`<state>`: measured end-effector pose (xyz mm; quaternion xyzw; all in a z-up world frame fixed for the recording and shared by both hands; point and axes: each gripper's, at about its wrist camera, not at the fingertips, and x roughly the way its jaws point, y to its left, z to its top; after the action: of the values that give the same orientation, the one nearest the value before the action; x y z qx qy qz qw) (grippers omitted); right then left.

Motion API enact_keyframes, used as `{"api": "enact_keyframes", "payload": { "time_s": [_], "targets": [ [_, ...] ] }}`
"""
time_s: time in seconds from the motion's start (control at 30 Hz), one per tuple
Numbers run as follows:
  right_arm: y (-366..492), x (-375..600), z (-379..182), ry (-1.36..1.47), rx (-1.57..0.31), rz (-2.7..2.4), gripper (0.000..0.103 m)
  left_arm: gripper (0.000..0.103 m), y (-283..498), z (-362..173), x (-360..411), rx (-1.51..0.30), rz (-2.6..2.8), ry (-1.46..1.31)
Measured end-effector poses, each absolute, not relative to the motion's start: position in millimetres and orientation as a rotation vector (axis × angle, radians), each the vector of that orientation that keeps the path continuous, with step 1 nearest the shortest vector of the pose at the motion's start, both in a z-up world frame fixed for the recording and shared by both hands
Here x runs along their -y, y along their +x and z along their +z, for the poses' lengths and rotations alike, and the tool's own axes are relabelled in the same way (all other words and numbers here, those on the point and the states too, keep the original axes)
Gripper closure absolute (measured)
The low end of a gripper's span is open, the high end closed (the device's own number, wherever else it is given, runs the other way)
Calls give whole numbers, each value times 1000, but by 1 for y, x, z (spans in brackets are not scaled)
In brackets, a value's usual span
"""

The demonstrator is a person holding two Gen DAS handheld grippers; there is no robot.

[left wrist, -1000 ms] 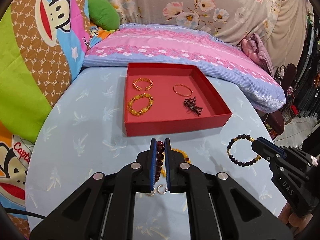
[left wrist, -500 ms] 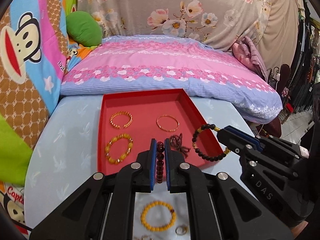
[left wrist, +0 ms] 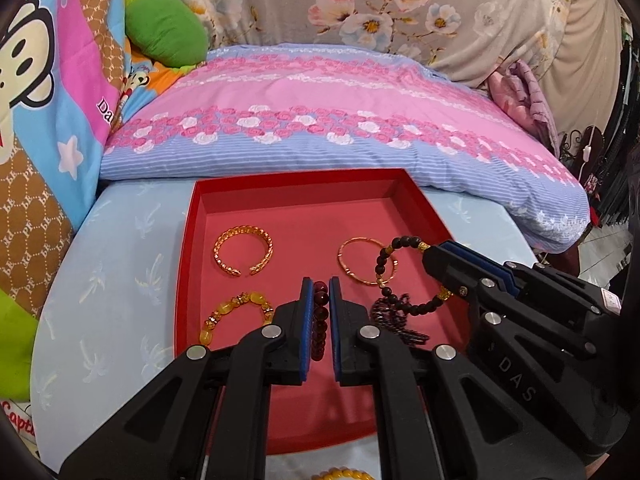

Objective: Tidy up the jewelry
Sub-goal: 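Carry both bracelets into the red box and open both tools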

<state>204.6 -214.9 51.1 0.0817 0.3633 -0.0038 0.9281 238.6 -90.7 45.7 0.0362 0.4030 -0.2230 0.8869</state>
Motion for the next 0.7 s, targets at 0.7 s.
{"api": "enact_keyframes", "payload": {
  "time_s": [0.7],
  "targets": [
    [206,208,50,75,-726,-86,60,63,240,31,78,-844,-360,87]
  ]
}}
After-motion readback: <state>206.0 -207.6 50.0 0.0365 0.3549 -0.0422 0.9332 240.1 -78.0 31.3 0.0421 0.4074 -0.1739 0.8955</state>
